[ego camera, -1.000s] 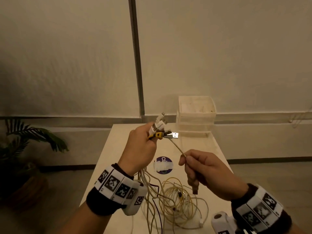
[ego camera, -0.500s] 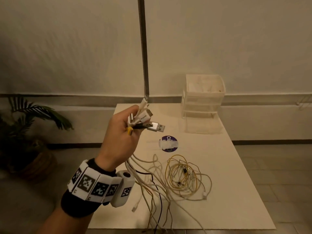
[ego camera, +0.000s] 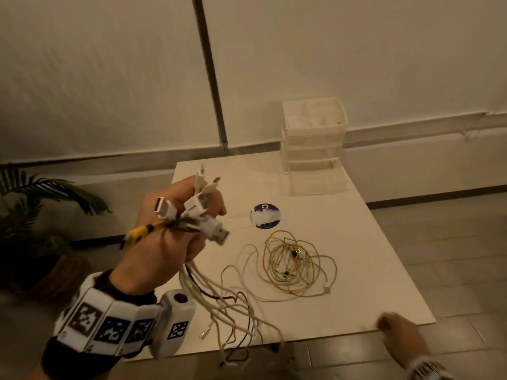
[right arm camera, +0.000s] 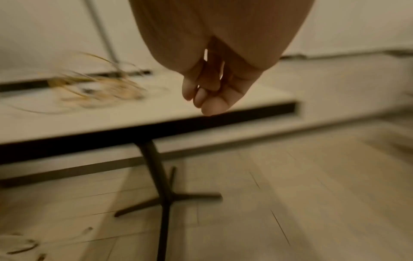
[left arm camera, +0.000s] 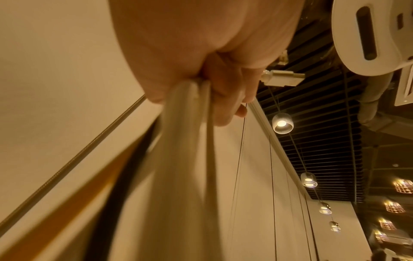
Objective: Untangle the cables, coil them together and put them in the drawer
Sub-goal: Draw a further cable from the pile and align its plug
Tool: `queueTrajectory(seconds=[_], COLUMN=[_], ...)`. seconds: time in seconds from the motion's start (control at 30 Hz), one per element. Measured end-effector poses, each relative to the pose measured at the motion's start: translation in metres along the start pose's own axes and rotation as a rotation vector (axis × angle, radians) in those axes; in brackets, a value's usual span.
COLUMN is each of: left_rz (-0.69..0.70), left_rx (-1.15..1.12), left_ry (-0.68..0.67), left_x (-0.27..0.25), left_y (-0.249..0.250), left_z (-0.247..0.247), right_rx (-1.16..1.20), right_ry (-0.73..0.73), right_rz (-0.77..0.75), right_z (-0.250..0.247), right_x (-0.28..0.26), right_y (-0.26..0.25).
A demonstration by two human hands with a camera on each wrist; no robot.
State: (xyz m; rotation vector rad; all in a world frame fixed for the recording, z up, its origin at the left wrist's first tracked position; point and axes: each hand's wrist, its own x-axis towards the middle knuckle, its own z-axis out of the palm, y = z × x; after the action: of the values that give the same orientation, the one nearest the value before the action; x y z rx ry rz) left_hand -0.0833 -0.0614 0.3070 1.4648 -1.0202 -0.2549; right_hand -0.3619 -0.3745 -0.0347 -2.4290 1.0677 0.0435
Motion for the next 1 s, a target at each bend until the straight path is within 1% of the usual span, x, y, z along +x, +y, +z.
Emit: queueTrajectory(seconds=[0.03, 0.07, 0.1, 0.13, 0.2, 0.23, 0.3, 0.4, 0.5, 0.6, 0.67, 0.7, 0.77, 0.8, 0.9, 1.0], left_rz=[-0.041, -0.065, -0.071, -0.063, -0.041, -0.036, -0.059, -0.118, -0.146, -0.242, -0.311, -0.338, -0.357, -0.356, -0.358, -0.359], left_rx=[-0.027, -0.046, -0.042, -0.004, 0.055, 0.053, 0.001, -0.092, -0.191, -0.264, -0.287, -0.293, -0.3, -0.294, -0.25, -0.233], left_ry=[-0.002, -0.013, -0.023, -0.031, -0.033, -0.028, -0.016, 0.01, 0.082, 0.179, 0.249, 0.266, 0.276, 0.276, 0.251, 0.259], left_x=[0.0, -0.003, -0.003, -0.004, -0.007, -0.008, -0.009, -0.004, 0.005, 0.015, 0.021, 0.022, 0.025, 0.026, 0.027, 0.029], left_y=[-0.003, -0.004, -0.004, -0.005, -0.007, -0.008, -0.009, -0.008, -0.005, -0.005, -0.005, -0.005, -0.005, -0.005, -0.004, 0.0], left_z=[0.001, 0.004, 0.009, 0.015, 0.024, 0.027, 0.03, 0.031, 0.033, 0.036, 0.039, 0.042, 0.049, 0.052, 0.06, 0.064], right_rx=[0.003, -0.076, -0.197, -0.283, -0.462, -0.493, -0.54, -0.571, -0.598, -0.516, -0.494, -0.498, -0.534, -0.551, -0.612, -0.593], right_ry=[0.002, -0.031, -0.118, -0.173, -0.297, -0.351, -0.409, -0.389, -0.328, -0.264, -0.294, -0.332, -0.39, -0.397, -0.375, -0.336], right_rz=[-0.092, -0.19, -0.276, -0.339, -0.384, -0.379, -0.327, -0.335, -0.397, -0.49, -0.542, -0.557, -0.57, -0.576, -0.649, -0.71], right_z=[-0.005, -0.01, -0.017, -0.02, -0.021, -0.016, -0.007, 0.008, 0.013, 0.003, -0.007, -0.01, -0.009, -0.007, 0.001, 0.002], right_x=[0.014, 0.026, 0.037, 0.052, 0.071, 0.077, 0.08, 0.081, 0.084, 0.091, 0.095, 0.095, 0.093, 0.092, 0.088, 0.09], right_y=[-0.028, -0.051, -0.074, -0.088, -0.112, -0.119, -0.129, -0.126, -0.116, -0.112, -0.112, -0.112, -0.111, -0.112, -0.11, -0.108])
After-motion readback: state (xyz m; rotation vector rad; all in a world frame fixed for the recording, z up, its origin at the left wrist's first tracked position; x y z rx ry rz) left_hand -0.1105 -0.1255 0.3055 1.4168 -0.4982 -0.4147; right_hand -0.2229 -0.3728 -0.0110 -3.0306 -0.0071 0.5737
